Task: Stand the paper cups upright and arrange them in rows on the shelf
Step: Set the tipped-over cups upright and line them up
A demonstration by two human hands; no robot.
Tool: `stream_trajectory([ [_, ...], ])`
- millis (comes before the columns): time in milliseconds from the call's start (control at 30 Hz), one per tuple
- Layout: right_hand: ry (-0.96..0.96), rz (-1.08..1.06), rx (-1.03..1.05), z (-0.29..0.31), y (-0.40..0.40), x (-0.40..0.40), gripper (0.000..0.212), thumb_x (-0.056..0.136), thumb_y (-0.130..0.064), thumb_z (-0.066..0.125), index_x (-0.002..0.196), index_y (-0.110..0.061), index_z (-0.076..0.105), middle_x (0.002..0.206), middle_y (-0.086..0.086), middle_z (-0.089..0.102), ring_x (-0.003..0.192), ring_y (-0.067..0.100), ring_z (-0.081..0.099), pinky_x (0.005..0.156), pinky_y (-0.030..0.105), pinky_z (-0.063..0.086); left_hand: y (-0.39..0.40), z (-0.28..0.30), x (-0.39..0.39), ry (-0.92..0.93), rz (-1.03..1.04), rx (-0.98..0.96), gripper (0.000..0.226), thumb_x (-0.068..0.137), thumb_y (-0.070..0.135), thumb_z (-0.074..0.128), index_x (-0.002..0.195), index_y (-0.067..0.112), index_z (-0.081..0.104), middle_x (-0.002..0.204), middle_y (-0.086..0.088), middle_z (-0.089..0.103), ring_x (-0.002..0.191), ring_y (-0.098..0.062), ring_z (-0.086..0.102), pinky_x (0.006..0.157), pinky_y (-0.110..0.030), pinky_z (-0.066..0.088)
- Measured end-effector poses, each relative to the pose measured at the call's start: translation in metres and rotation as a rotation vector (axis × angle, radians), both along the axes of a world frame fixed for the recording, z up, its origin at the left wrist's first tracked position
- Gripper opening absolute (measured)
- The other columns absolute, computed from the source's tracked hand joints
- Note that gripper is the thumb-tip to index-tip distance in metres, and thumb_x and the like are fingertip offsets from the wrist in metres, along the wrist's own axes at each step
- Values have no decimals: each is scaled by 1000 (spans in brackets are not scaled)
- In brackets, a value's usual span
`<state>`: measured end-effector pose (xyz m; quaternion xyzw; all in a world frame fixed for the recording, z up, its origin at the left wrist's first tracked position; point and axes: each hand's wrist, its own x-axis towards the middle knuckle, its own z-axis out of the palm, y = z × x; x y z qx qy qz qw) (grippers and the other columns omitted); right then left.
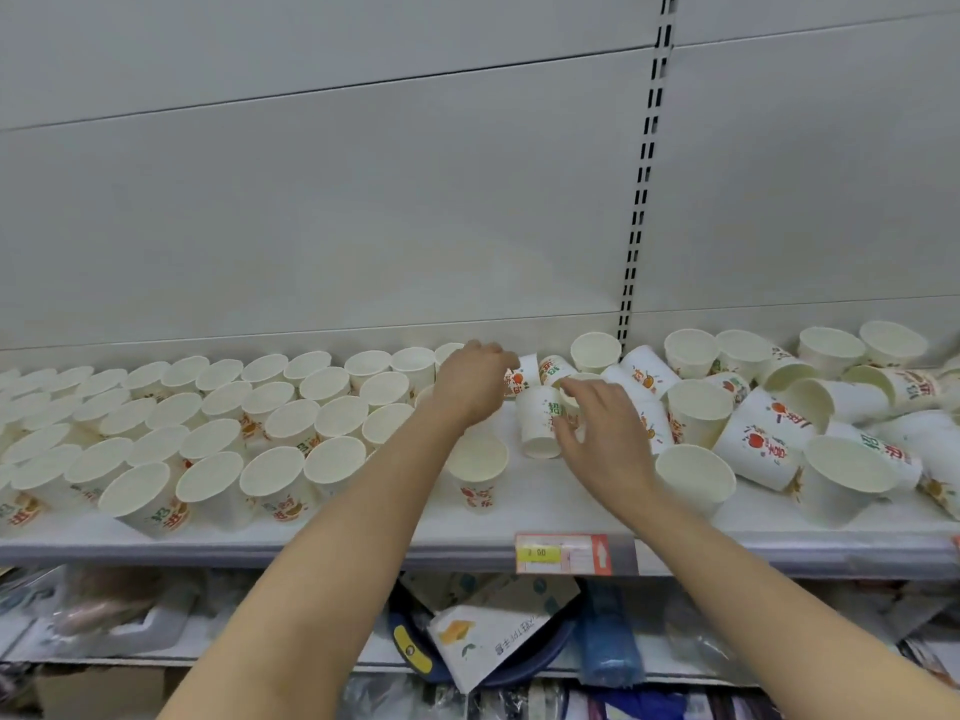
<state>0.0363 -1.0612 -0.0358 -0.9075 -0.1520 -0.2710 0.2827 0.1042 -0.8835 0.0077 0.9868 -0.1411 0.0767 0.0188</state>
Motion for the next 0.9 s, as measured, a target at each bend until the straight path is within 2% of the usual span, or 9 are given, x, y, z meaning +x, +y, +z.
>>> stream_trajectory([
  [67, 11, -9, -45, 1, -10, 11, 32, 80, -14, 68, 111, -12, 63, 103, 5, 65, 95, 29, 54, 82, 40, 45, -7, 1, 21, 24, -80, 122, 47, 92, 11, 55, 136, 27, 51, 141, -1, 46, 123, -27, 44, 94, -38, 42],
  [200, 54, 46, -172, -5, -17, 28, 28, 80, -14, 70, 107, -15, 65, 98, 3, 67, 92, 28, 56, 80, 40, 47, -14, -3, 58, 122, -211, 251, 54, 90, 19, 61, 139, 31, 45, 151, -1, 31, 131, -25, 38, 102, -39, 39],
  [300, 120, 45, -285, -2, -13, 44, 35, 81, -24, 67, 115, -17, 63, 109, 1, 65, 100, 26, 50, 86, 40, 43, -16, -11, 74, 154, -246, 245, 51, 89, 20, 60, 137, 28, 48, 143, -1, 39, 127, -25, 42, 96, -36, 41],
  [433, 196, 57, -451, 3, 0, 58, 55, 79, -45, 62, 127, -19, 52, 120, -2, 57, 105, 23, 39, 91, 33, 30, -10, -10, 82, 89, -282, 236, 30, 86, 16, 66, 116, 21, 62, 128, -2, 48, 118, -23, 49, 81, -30, 38],
  [567, 267, 47, -538, 3, 11, 66, 60, 81, -53, 54, 130, -19, 46, 123, 0, 53, 110, 25, 35, 94, 38, 31, 2, 2, 85, 96, -181, 94, 14, 82, 26, 69, 96, 25, 69, 113, 5, 53, 103, -18, 58, 72, -29, 41],
  [667, 294, 36, -579, 4, 14, 69, 61, 83, -55, 52, 133, -22, 44, 125, 1, 51, 113, 26, 34, 95, 39, 29, 10, 9, 84, 88, -94, 24, 14, 82, 37, 70, 92, 27, 70, 108, 7, 56, 100, -16, 58, 70, -28, 38],
  [767, 316, 21, -539, 9, 19, 68, 57, 81, -54, 57, 129, -24, 50, 123, 0, 52, 113, 26, 35, 94, 37, 25, 14, 2, 76, 83, -59, 42, 17, 84, 38, 69, 98, 27, 70, 109, 4, 63, 101, -19, 59, 72, -29, 41],
  [833, 326, 6, -417, 13, 22, 67, 42, 78, -50, 63, 114, -27, 60, 111, -3, 58, 108, 23, 39, 91, 36, 27, 16, -6, 67, 73, -62, -11, 26, 84, 37, 70, 108, 28, 69, 115, 4, 62, 108, -19, 57, 80, -31, 42],
  [900, 310, 15, -243, 16, 23, 64, 21, 74, -39, 70, 92, -28, 68, 93, -6, 65, 100, 21, 46, 87, 34, 30, 17, -9, 54, 40, -101, -168, 32, 82, 33, 71, 114, 30, 66, 116, 9, 59, 106, -15, 55, 83, -30, 42],
])
